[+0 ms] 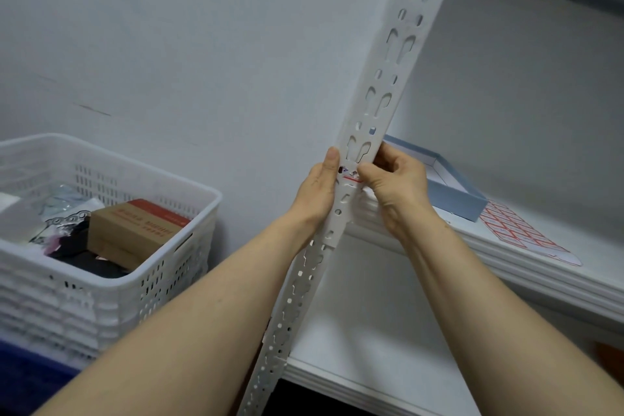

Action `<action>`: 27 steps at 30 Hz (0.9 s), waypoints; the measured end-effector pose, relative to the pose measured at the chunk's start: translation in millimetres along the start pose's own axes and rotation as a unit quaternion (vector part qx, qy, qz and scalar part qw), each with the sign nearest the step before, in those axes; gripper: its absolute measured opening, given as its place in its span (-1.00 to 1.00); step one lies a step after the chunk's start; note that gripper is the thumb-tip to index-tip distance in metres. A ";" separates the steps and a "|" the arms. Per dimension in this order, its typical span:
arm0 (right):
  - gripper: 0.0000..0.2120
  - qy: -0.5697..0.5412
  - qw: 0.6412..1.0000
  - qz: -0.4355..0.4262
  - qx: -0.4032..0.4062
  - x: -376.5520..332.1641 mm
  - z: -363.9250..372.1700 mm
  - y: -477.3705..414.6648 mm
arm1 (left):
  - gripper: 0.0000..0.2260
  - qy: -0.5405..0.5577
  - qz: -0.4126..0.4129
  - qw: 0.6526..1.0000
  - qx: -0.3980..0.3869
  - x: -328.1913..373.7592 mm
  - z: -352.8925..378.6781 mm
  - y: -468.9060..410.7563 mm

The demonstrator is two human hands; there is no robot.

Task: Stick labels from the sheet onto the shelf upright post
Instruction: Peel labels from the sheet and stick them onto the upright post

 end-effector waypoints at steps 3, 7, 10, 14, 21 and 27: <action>-0.64 -0.002 1.000 -0.004 -0.008 -2.0 0.6 1.9 | -0.45 -0.010 -0.010 1.000 0.011 -2.0 -0.6 -1.0; -0.61 -0.008 0.999 -0.005 -0.032 -3.0 -1.2 3.8 | -0.44 -0.007 -0.003 1.000 0.000 -1.0 -0.4 -0.7; -0.59 -0.019 0.999 0.004 -0.048 -2.2 -4.1 2.8 | -0.45 -0.004 0.002 1.000 -0.006 -0.1 0.3 -0.6; -0.58 -0.030 0.998 0.017 -0.060 -1.2 -6.5 1.2 | -0.31 -0.010 -0.015 1.000 -0.001 -3.9 0.2 -2.7; -0.57 -0.048 0.995 0.029 -0.079 -3.0 -8.1 1.5 | -0.36 -0.006 -0.015 1.000 0.009 -6.0 -1.2 -4.1; -0.54 -0.077 0.991 0.033 -0.108 -4.4 -9.2 3.3 | -0.28 -0.006 -0.020 1.000 0.012 -10.0 -2.3 -5.3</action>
Point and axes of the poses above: each hand's wrist, its own y-axis away from the middle knuckle, its own z-axis out of the palm, x = y × z, the point moved 3 cm from there along -y, towards the middle knuckle, and after that the axes turned 11 degrees about -x, right-handed, at the moved point
